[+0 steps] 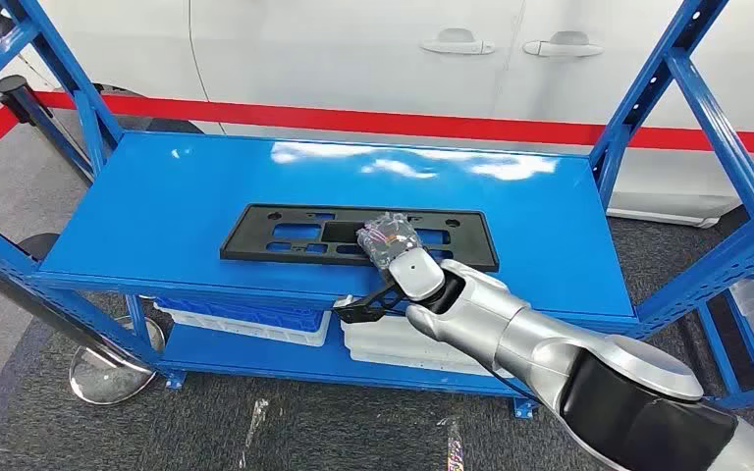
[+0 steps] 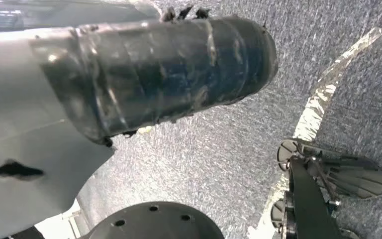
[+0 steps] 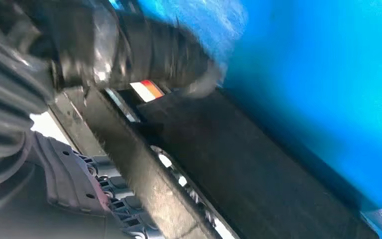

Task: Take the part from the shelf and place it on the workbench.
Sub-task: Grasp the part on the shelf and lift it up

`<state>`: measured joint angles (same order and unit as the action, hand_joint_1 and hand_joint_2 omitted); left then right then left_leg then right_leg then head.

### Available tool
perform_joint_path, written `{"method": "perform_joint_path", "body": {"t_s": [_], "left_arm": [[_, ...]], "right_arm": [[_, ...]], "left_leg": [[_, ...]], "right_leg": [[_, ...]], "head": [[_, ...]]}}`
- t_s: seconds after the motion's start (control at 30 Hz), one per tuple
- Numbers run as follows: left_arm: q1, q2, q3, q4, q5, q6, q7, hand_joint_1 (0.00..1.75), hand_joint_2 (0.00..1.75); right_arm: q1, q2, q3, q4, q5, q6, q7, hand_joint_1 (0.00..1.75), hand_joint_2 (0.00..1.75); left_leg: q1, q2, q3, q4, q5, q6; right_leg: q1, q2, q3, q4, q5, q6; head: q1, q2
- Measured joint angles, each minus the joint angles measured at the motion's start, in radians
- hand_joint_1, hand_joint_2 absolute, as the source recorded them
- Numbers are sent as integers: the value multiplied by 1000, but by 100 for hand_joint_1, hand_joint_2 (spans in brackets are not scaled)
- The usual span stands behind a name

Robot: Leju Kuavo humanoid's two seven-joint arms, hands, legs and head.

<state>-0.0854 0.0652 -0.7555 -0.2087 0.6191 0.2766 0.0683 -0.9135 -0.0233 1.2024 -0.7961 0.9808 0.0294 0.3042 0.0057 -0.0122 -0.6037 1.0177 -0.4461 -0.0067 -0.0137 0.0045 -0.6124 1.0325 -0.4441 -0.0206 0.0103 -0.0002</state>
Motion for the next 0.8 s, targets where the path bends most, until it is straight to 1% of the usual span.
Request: {"method": "perform_joint_path", "body": {"t_s": [0.07,0.23,0.37,0.47,0.57,0.7,0.73,0.8], "left_arm": [[0,0,0,0,0,0,0,0,0],[-2,2,-1,0,0,-2,0,0,0],[-2,3,-1,0,0,-3,0,0,0],[-3,6,-2,0,0,-3,1,0,0],[-3,7,-3,0,-1,-4,4,0,0],[-3,7,-5,0,-1,-7,10,0,0],[-3,7,-6,0,0,-8,11,0,0],[-4,7,-7,0,2,-9,13,0,0]], "right_arm": [[0,0,0,0,-1,-2,-2,175,175],[-1,3,0,0,-2,-21,-8,175,175],[0,6,2,0,5,-31,-12,175,175],[1,9,4,0,24,-57,-13,175,175],[3,12,5,-7,74,-128,1,175,175],[1,10,1,-64,249,-294,52,175,175],[-1,9,-4,-90,290,-317,59,175,175],[-4,8,-14,-138,334,-326,63,175,175]], "left_leg": [[0,0,0,0,0,1],[0,0,1,0,-2,4],[1,0,1,0,-2,4],[3,0,2,-2,-2,4],[5,0,3,-4,-2,3],[5,2,5,-6,-2,3],[5,2,6,-7,-2,3],[6,3,8,-8,-2,3]], "right_leg": [[0,0,0,-1,1,1],[0,0,2,-5,0,12],[2,0,2,-6,0,13],[3,0,2,-6,0,14],[4,0,1,-5,0,14],[4,2,0,-4,0,13],[4,3,0,-4,-1,12],[5,4,0,-4,-2,10]], "head": [[0,0],[0,0],[0,0],[0,0],[-1,0],[0,0],[-1,0],[-1,0]]}}
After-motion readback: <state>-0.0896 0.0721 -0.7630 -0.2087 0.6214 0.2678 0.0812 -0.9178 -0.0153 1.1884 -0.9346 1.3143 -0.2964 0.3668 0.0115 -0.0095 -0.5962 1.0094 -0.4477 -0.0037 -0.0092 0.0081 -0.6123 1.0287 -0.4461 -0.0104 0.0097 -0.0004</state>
